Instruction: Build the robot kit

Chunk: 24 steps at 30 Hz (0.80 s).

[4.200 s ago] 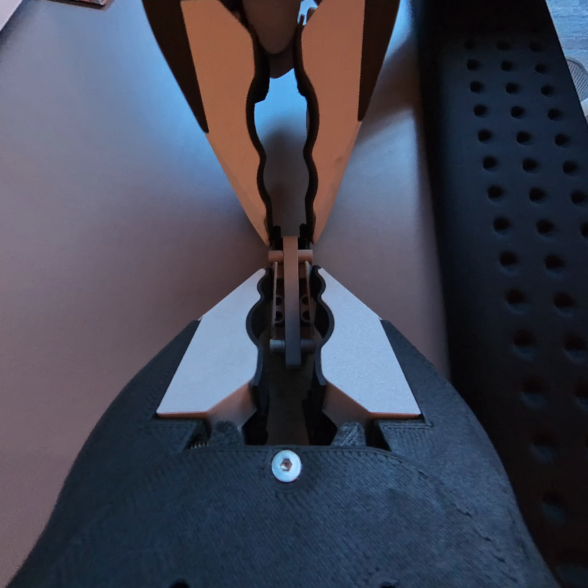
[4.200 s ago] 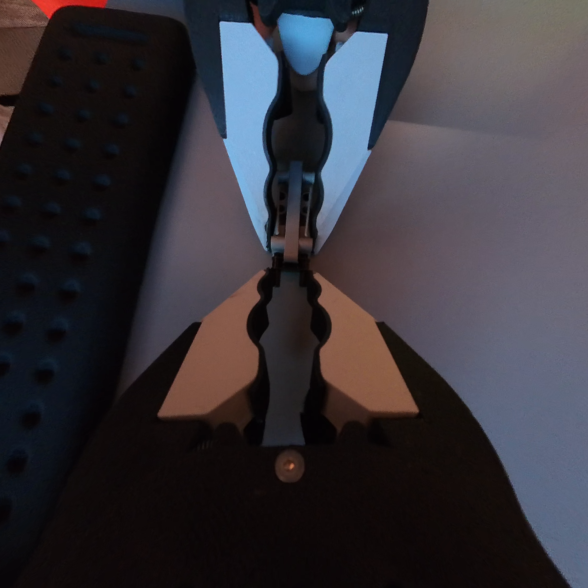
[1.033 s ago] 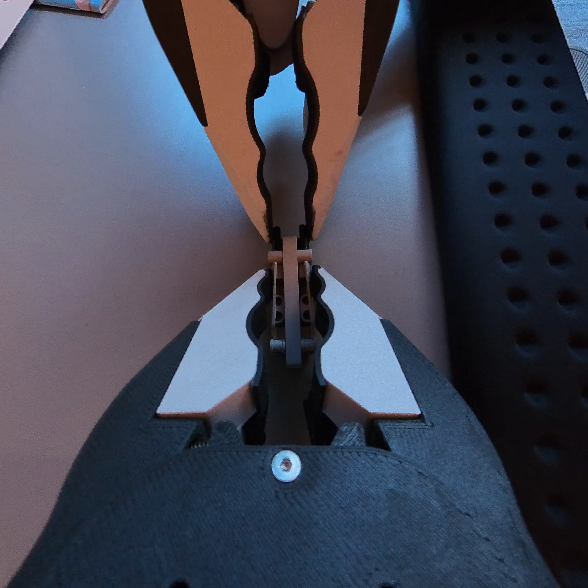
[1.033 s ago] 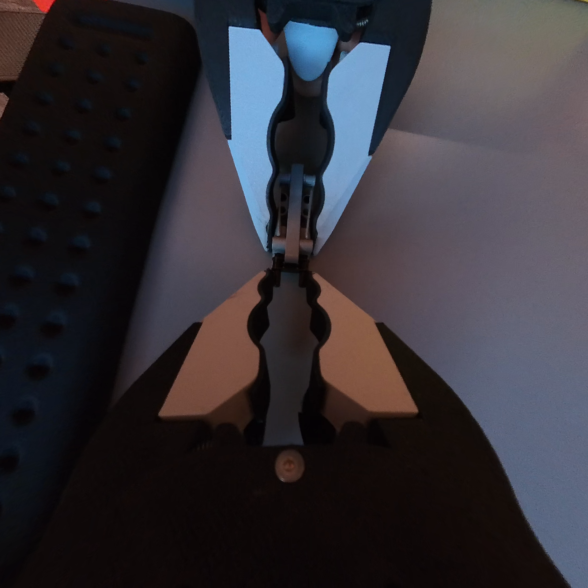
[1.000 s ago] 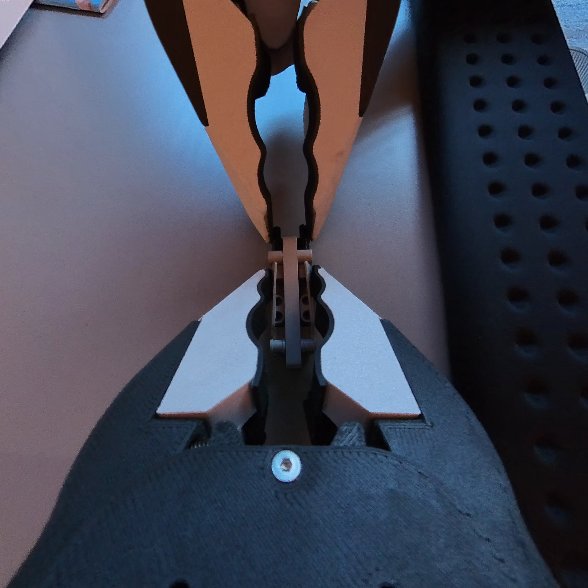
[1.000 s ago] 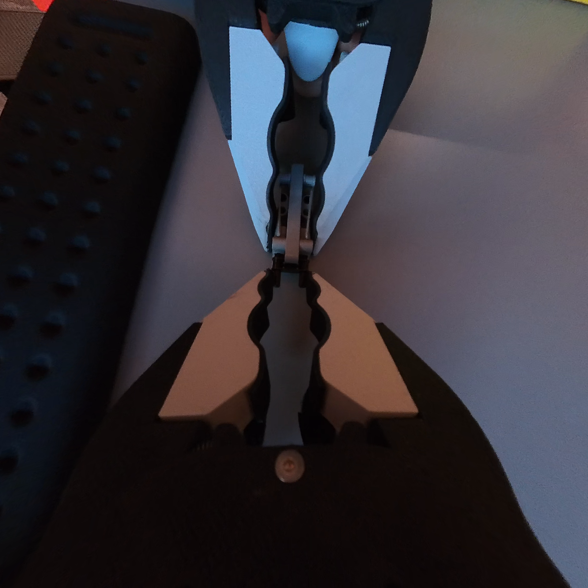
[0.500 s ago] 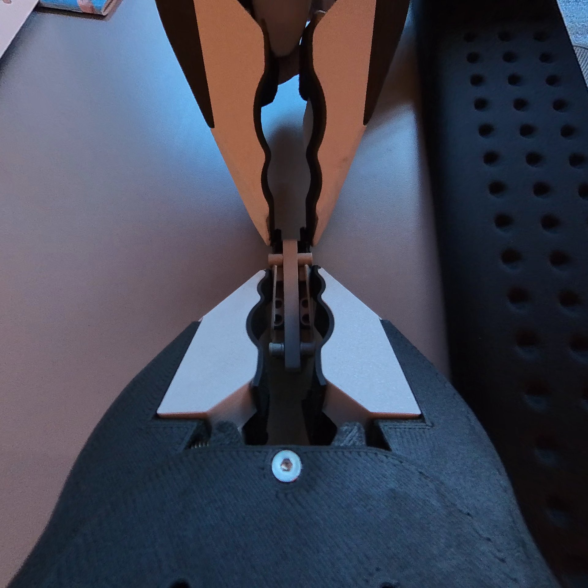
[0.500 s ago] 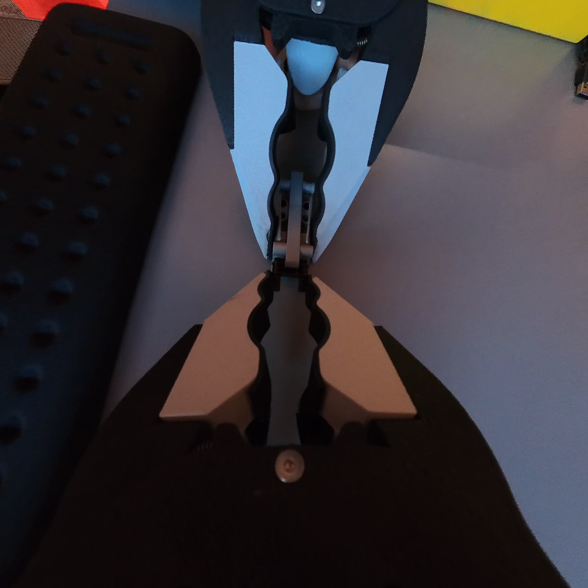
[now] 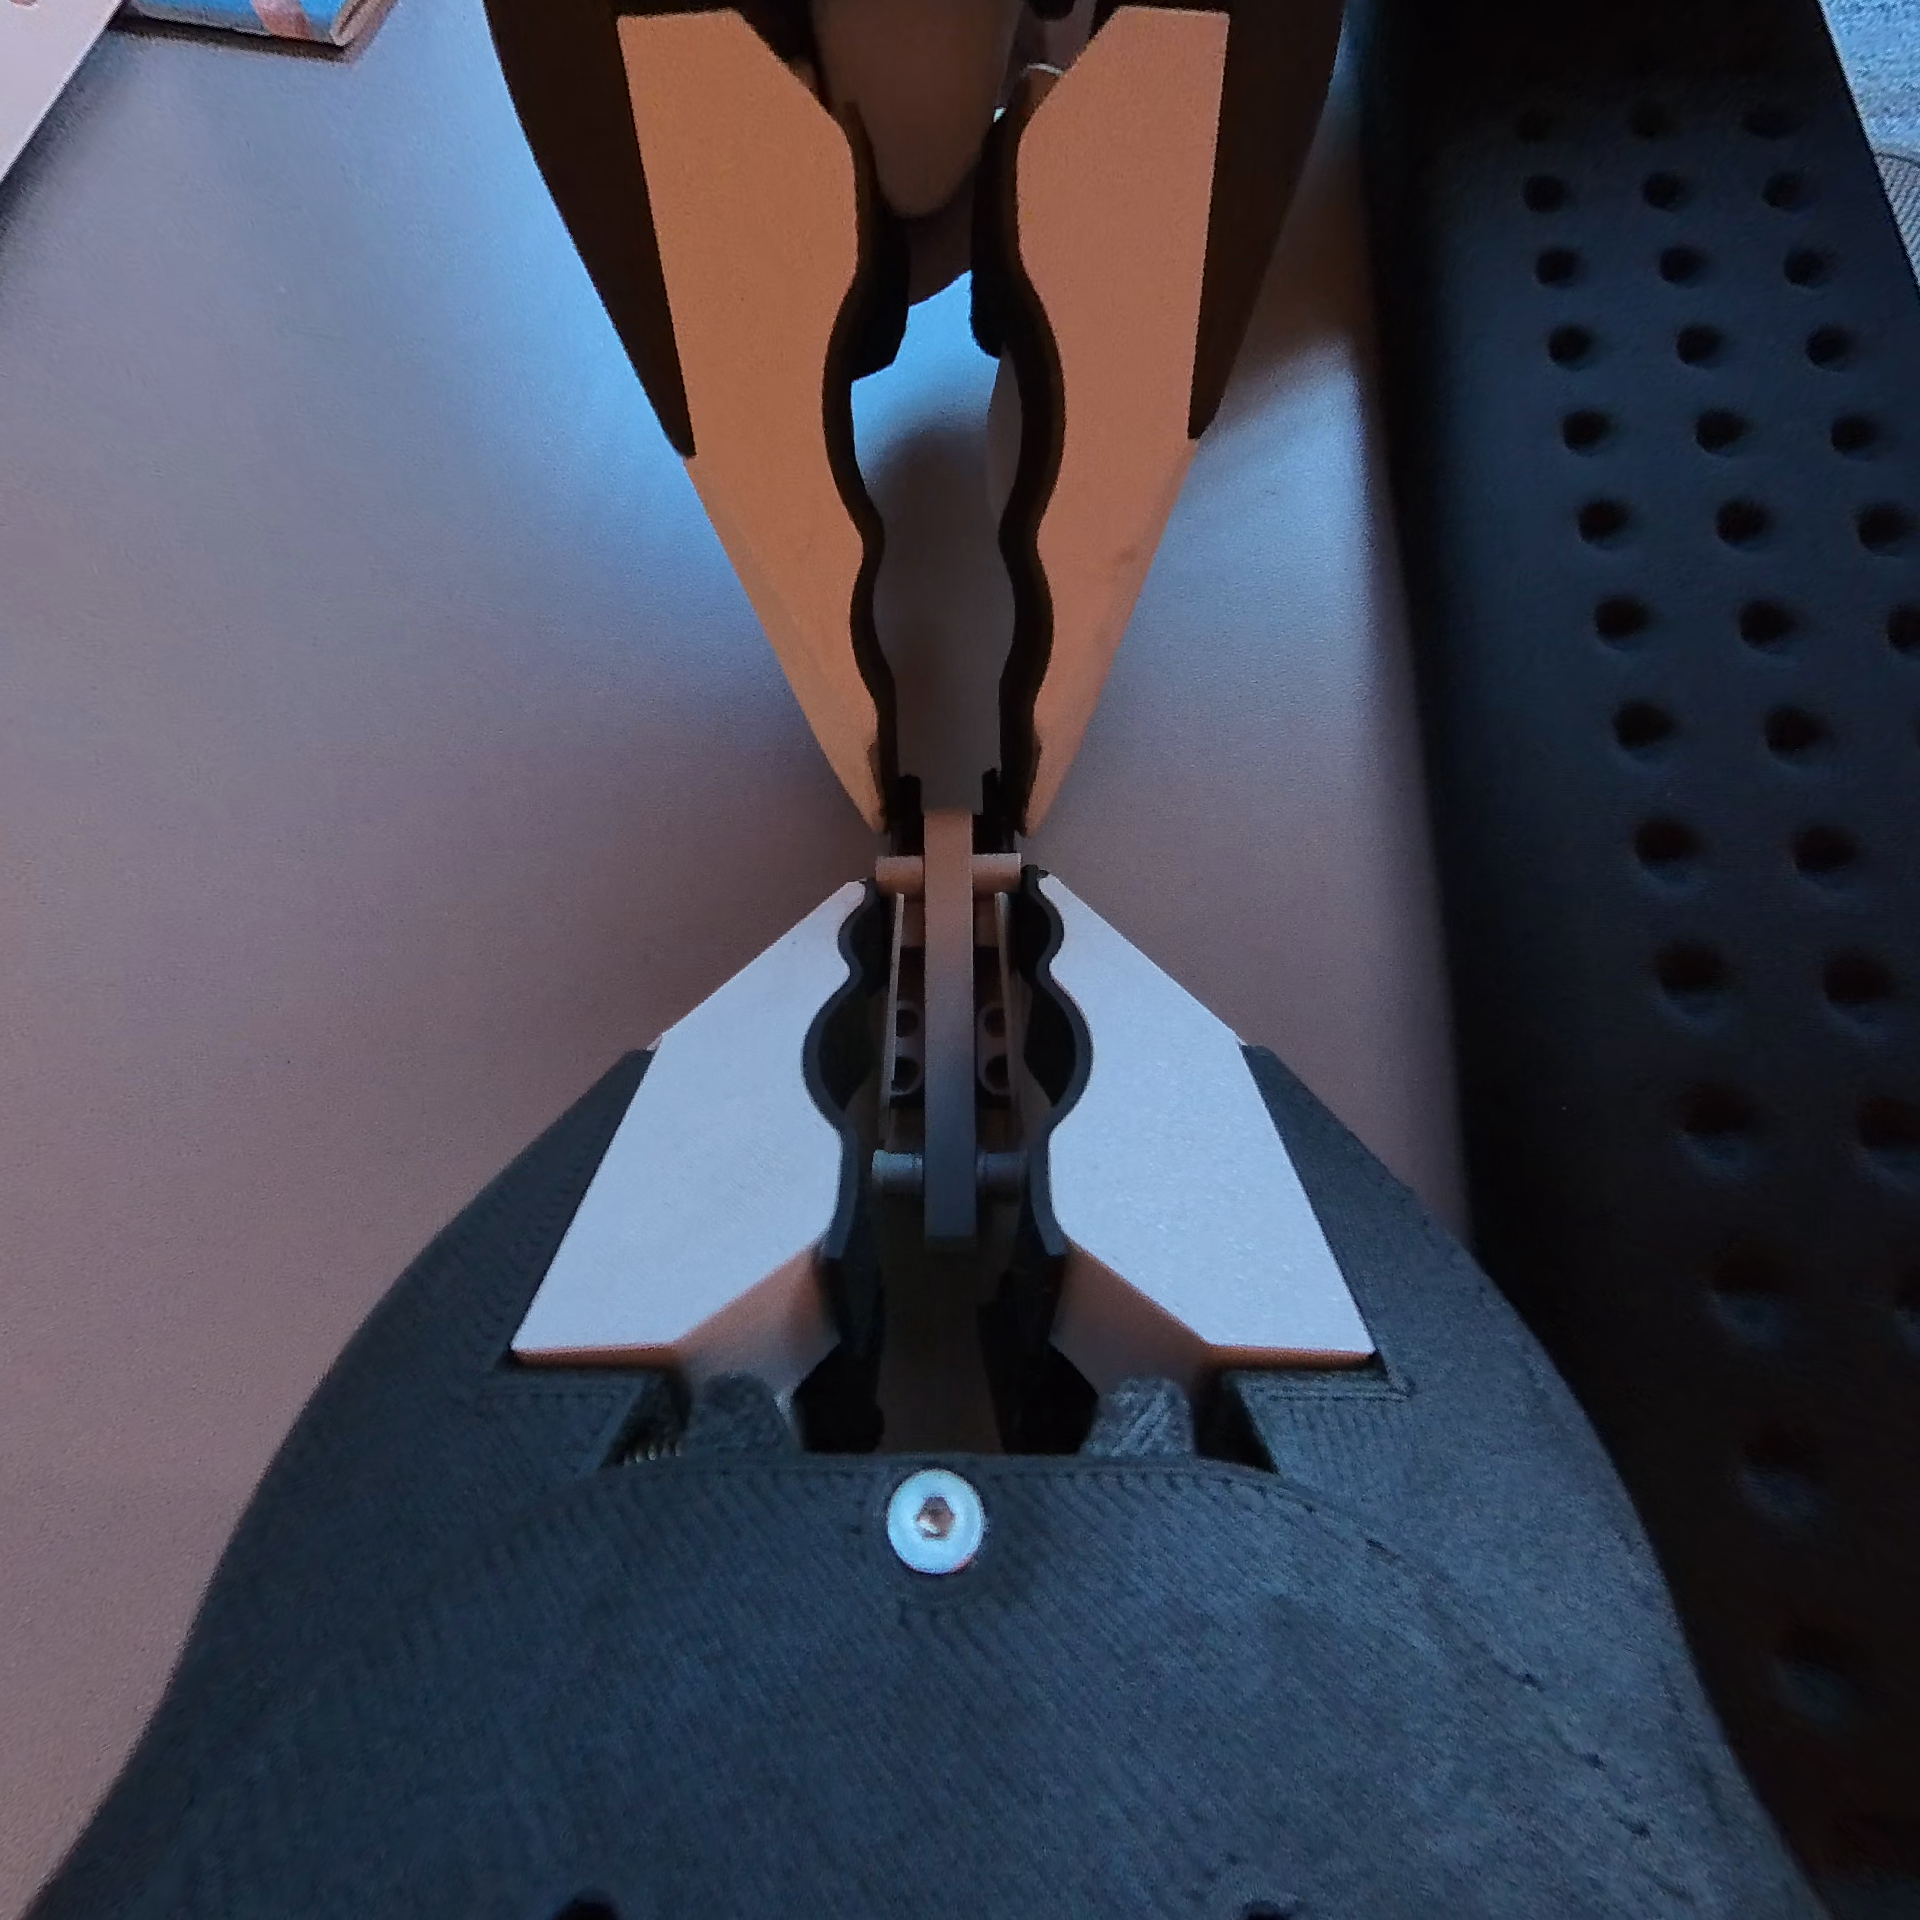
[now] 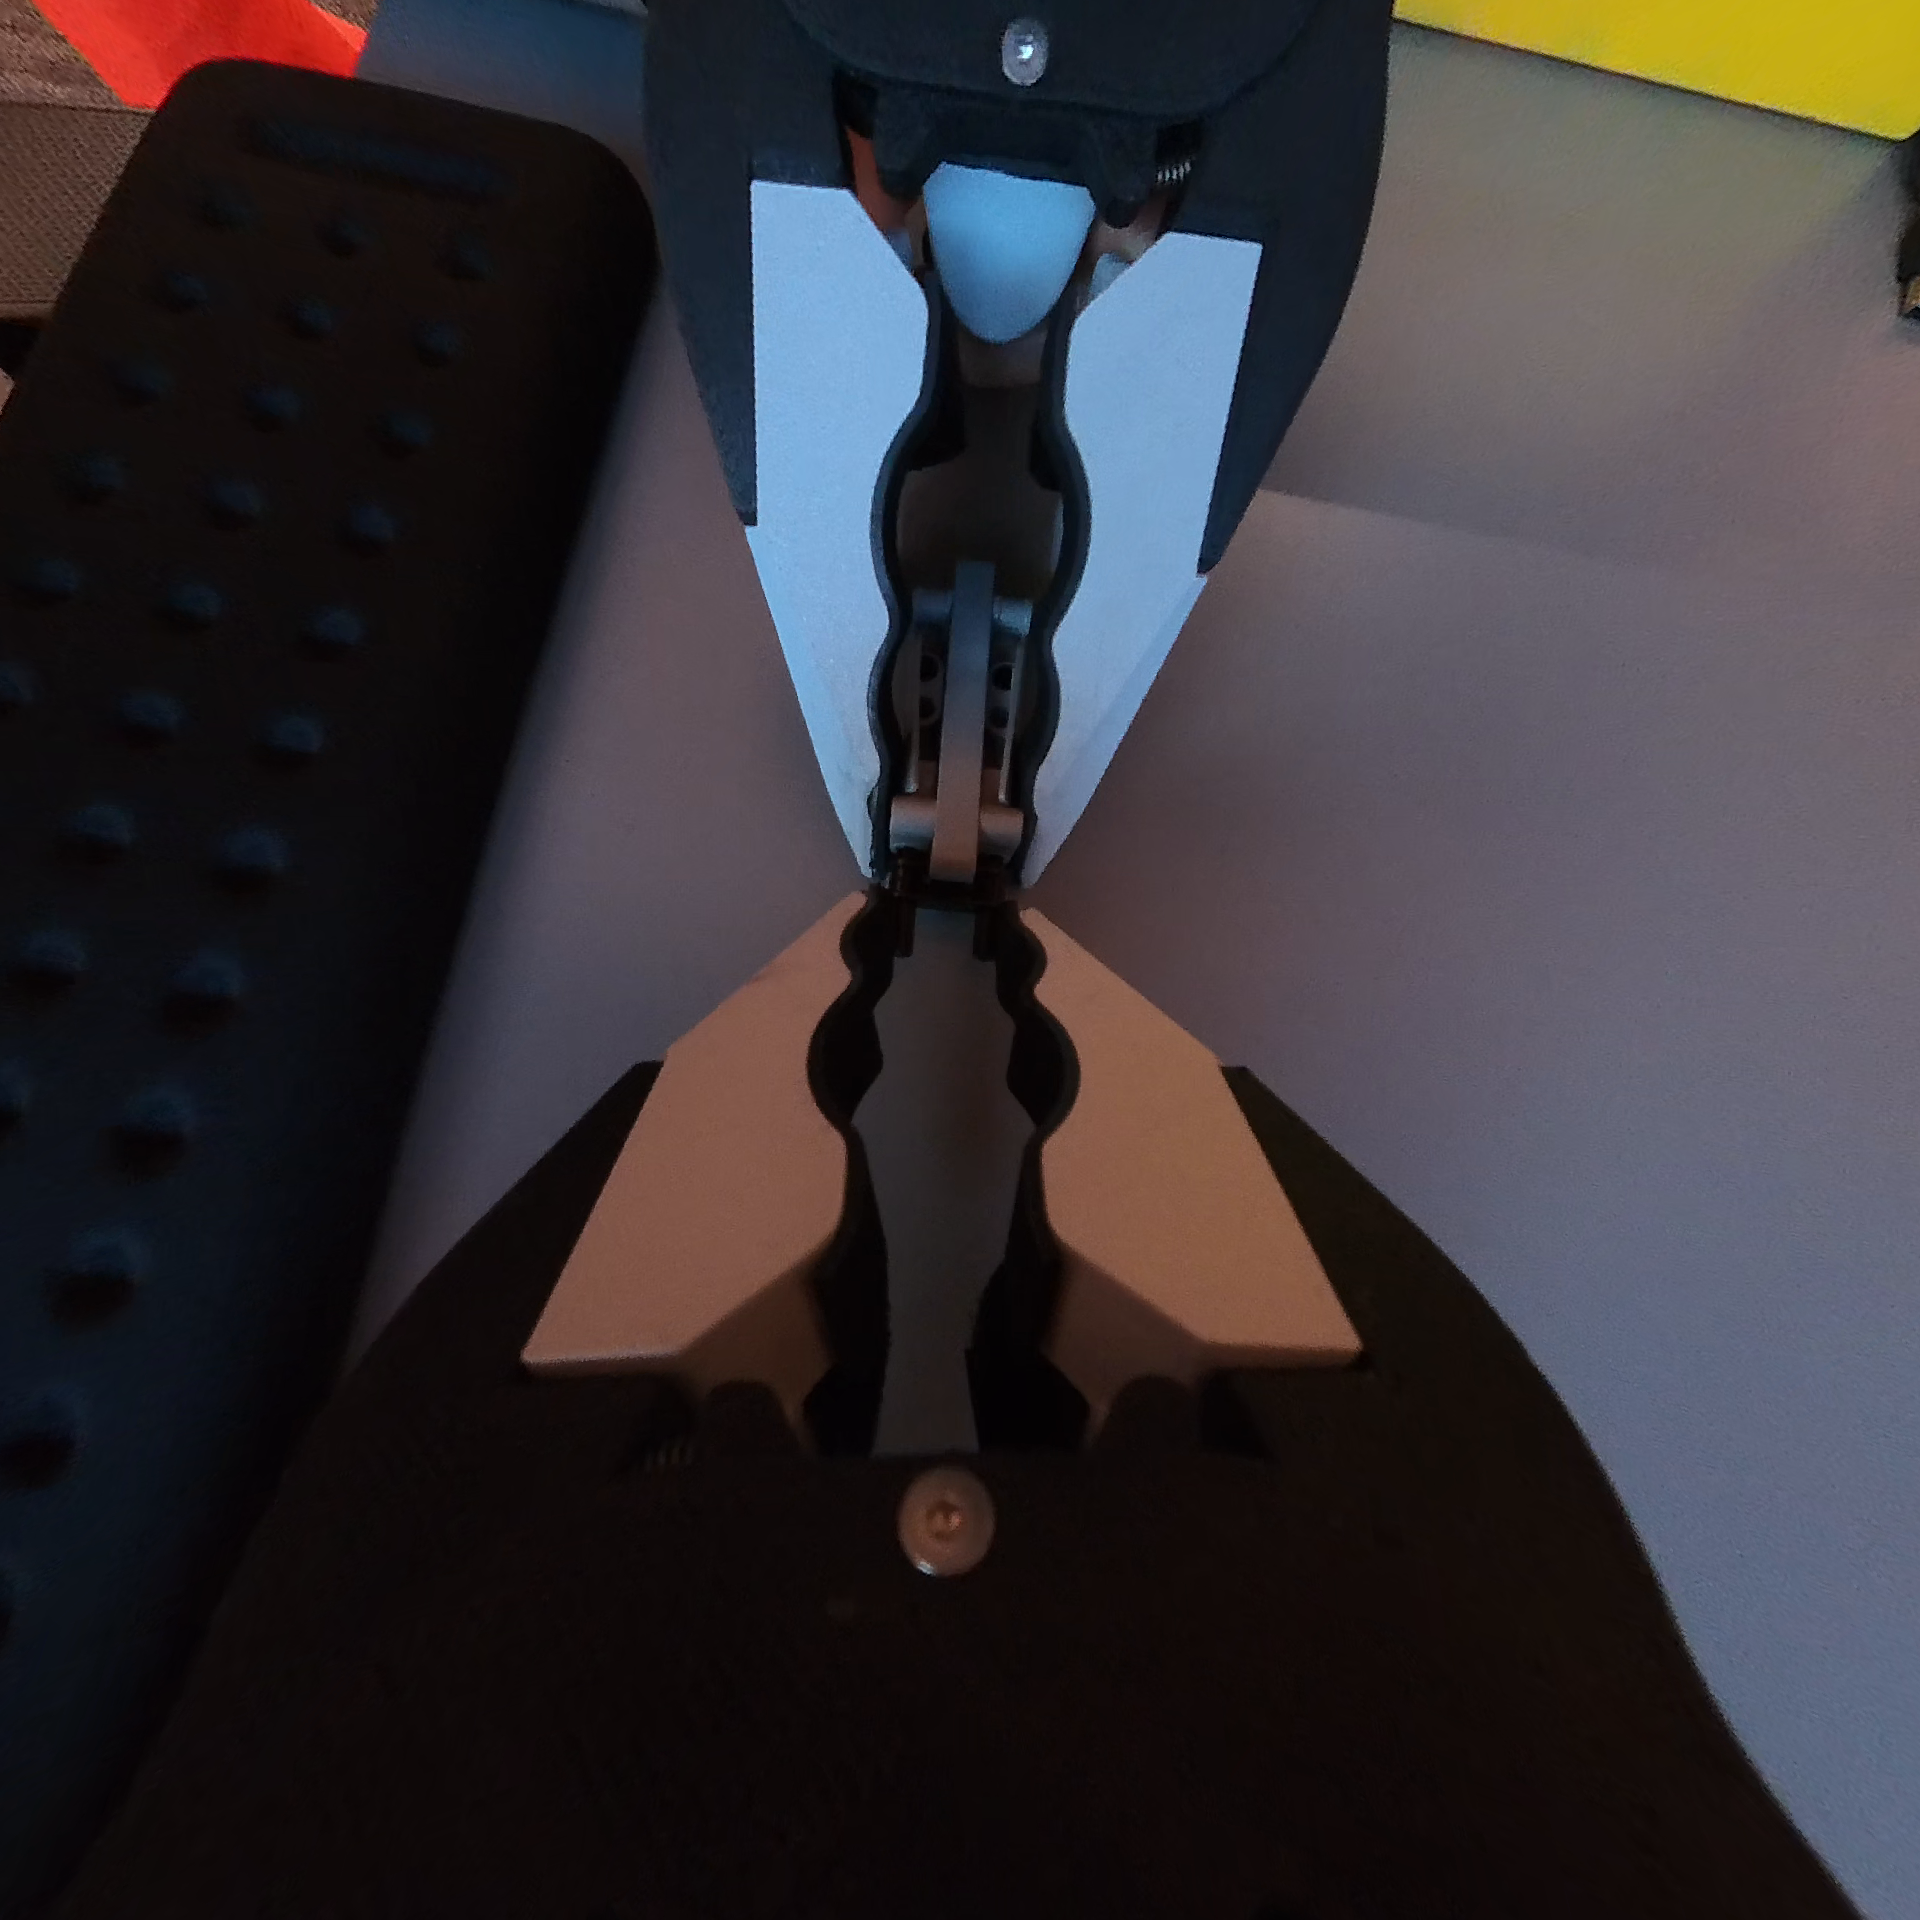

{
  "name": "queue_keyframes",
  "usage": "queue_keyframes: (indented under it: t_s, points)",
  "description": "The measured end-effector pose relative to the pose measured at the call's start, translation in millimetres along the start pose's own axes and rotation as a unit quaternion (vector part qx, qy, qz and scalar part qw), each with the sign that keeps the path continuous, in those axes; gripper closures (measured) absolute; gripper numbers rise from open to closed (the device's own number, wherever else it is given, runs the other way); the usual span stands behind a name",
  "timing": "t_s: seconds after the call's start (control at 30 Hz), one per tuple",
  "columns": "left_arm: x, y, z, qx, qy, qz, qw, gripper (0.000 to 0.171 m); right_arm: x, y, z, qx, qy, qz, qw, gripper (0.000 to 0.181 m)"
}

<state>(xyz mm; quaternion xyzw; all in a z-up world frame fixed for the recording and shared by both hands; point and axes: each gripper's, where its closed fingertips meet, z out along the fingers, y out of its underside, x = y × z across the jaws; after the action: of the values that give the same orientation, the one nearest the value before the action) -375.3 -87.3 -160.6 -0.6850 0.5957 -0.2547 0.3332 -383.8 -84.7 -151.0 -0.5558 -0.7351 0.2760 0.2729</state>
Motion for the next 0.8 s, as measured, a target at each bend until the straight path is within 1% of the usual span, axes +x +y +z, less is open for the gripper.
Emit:
queue_keyframes:
  t_s: [0.23, 0.33, 0.43, 0.53, 0.67, 0.8]
  points:
    - [-0.1, 0.0, 0.0, 0.0, -0.001, 0.0, 1.0, 0.148, 0.1, -0.7, 1.2, -0.006, 0.001, 0.0, 1.0, 0.165]
    - [-0.4, -0.4, 0.4, 0.001, -0.004, 0.0, 1.0, 0.148, 0.1, 1.1, 0.7, 0.006, -0.014, 0.016, 1.0, 0.163]
    - [0.7, 0.2, -0.8, 0.002, -0.001, -0.002, 1.0, 0.147, 0.1, 2.8, 0.4, 0.01, -0.012, 0.021, 1.0, 0.162]
    - [1.0, 1.4, -2.7, 0.003, -0.012, 0.006, 1.0, 0.147, -0.4, 4.3, -0.8, 0.012, -0.011, 0.022, 1.0, 0.162]
    - [-0.8, 2.1, -2.4, 0.001, -0.002, -0.017, 1.0, 0.148, 0.9, 4.2, -1.4, 0.019, -0.01, 0.028, 0.999, 0.162]
    - [-0.4, 2.1, -2.1, 0.001, -0.003, -0.014, 1.0, 0.148, 0.6, 2.9, -4.4, 0.041, -0.02, 0.048, 0.998, 0.161]
